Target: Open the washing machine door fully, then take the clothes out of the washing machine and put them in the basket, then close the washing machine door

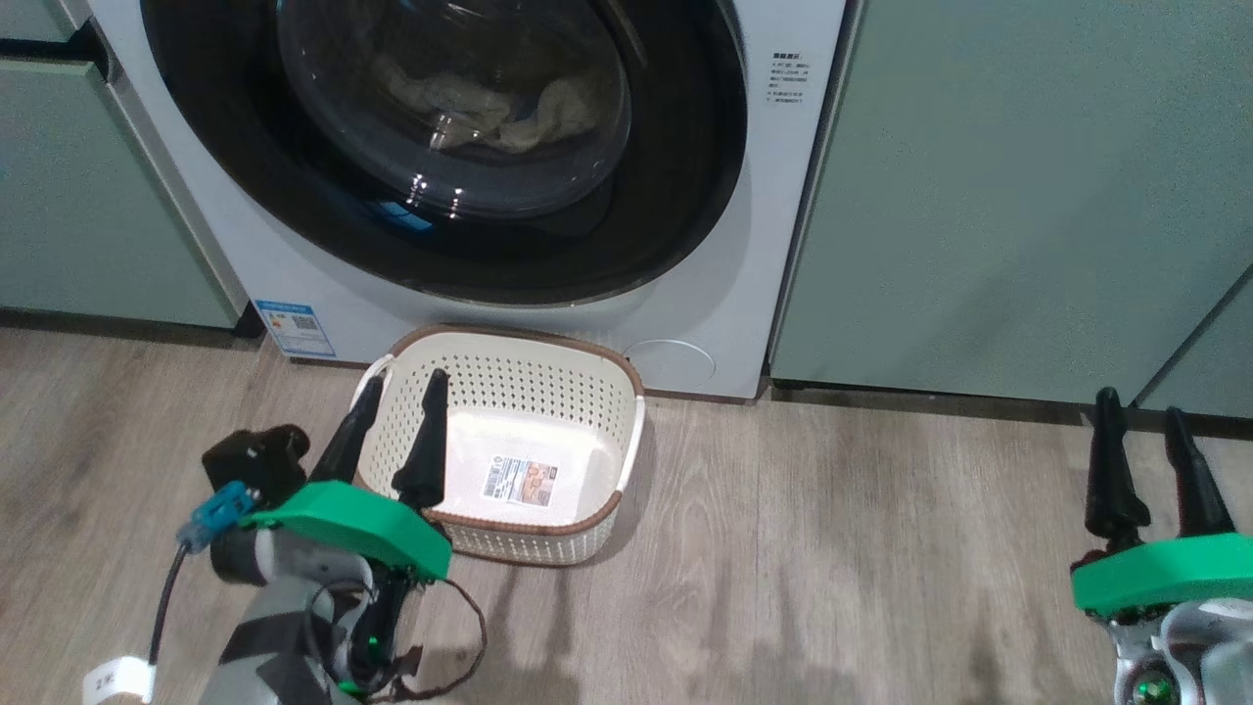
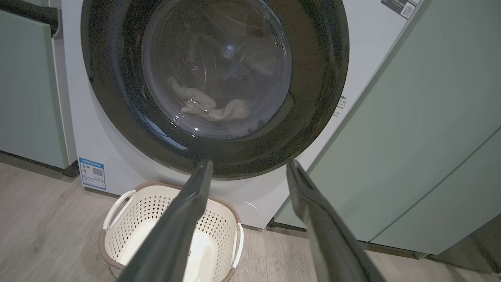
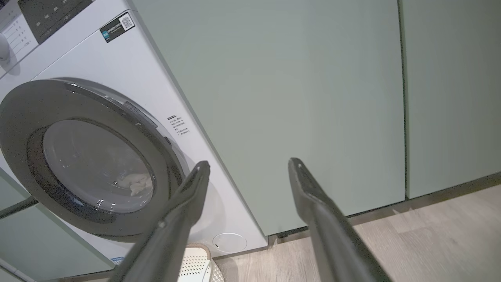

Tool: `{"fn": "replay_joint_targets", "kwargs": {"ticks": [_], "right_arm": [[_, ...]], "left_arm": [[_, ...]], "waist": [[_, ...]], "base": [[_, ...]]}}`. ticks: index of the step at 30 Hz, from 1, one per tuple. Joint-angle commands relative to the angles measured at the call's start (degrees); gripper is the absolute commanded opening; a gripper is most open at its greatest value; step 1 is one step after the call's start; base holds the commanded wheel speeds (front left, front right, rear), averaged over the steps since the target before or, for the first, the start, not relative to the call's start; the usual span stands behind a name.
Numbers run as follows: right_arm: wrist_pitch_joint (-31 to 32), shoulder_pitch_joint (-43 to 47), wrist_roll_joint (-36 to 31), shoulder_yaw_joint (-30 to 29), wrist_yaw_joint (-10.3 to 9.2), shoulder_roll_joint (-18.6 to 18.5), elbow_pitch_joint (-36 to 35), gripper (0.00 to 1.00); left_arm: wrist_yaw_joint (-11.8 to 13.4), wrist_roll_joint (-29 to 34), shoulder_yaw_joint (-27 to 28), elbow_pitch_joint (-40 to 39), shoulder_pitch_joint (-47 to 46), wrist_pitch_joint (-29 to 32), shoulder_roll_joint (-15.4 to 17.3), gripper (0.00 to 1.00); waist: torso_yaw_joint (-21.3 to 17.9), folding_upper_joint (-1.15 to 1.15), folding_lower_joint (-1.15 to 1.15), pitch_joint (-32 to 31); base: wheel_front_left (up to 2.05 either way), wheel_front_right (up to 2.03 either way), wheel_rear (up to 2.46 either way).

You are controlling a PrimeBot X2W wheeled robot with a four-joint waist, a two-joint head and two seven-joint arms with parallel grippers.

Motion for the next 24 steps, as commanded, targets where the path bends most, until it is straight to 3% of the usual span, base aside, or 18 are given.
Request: {"fn": "replay_joint_targets", "kwargs": {"ticks": [1, 24], "right_arm": [[-0.99, -3.54, -2.04, 1.2, -0.04, -0.97, -2.51, 1.0], [-4.88, -5.66, -19.9, 1.06, -0.05, -1.29, -2.92, 1.0]], "left_arm": [[0.31, 1.6, 0.98, -2.32, -3.42, -0.75, 1.29, 1.0], [2.6, 15.9, 0.99, -1.26, -6.74, -4.63, 2.49, 1.0]], "waist": [[0.01, 0.0, 0.0, -0.02], [0.11, 0.0, 0.0, -0.08]], "base": [[0.0, 0.0, 0.0], [0.0, 0.0, 0.0]]}}
